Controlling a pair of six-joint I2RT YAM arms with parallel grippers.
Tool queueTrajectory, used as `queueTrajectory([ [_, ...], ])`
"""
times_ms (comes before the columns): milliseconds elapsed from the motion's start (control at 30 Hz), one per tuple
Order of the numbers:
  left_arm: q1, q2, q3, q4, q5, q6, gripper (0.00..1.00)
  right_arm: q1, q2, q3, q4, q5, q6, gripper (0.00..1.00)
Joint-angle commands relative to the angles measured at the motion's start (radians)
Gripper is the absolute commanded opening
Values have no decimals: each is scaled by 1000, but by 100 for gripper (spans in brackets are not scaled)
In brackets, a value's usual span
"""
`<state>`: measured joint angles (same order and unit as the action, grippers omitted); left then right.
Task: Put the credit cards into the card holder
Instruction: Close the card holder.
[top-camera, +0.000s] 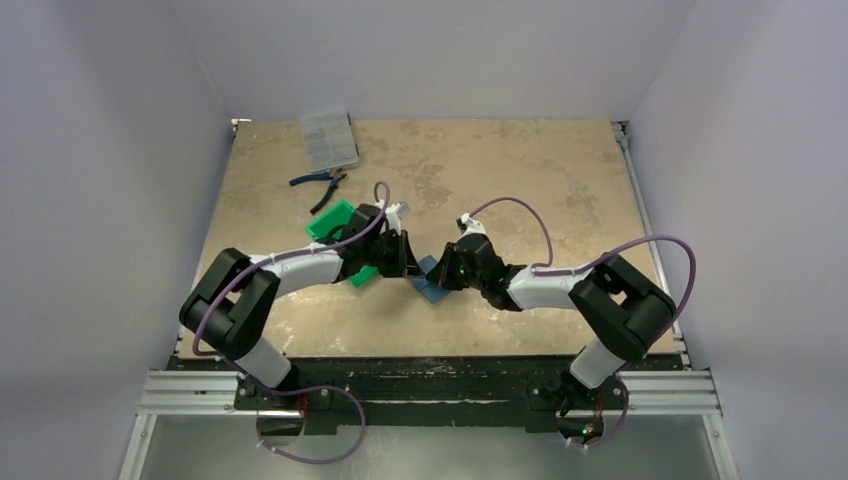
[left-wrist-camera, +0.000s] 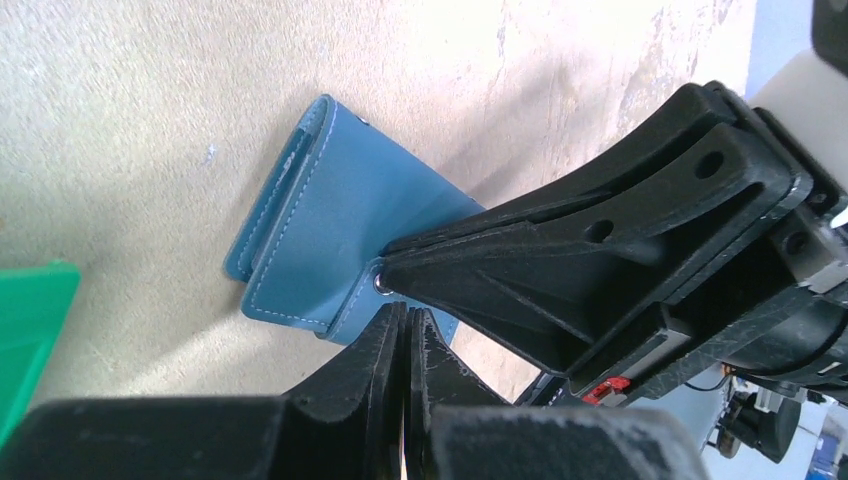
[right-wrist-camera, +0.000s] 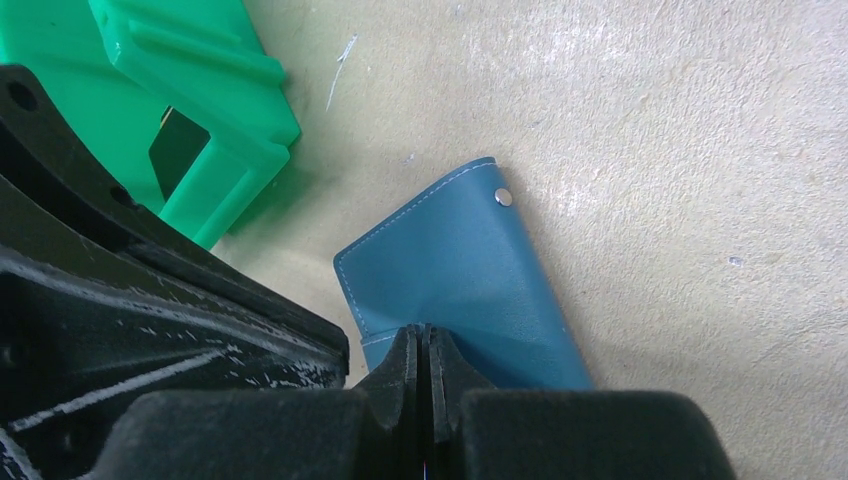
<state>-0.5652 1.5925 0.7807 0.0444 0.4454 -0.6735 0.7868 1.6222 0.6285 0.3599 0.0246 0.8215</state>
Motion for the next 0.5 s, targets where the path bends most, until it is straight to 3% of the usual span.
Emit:
queueTrajectory([
  [0,-27,-20,-26,56,-38,-52,0,3,80,-41,-245,-4,-57,0],
  [467,-62,76,-33,121,-84,-52,0,2,83,-68,-210,-23,-48,0],
])
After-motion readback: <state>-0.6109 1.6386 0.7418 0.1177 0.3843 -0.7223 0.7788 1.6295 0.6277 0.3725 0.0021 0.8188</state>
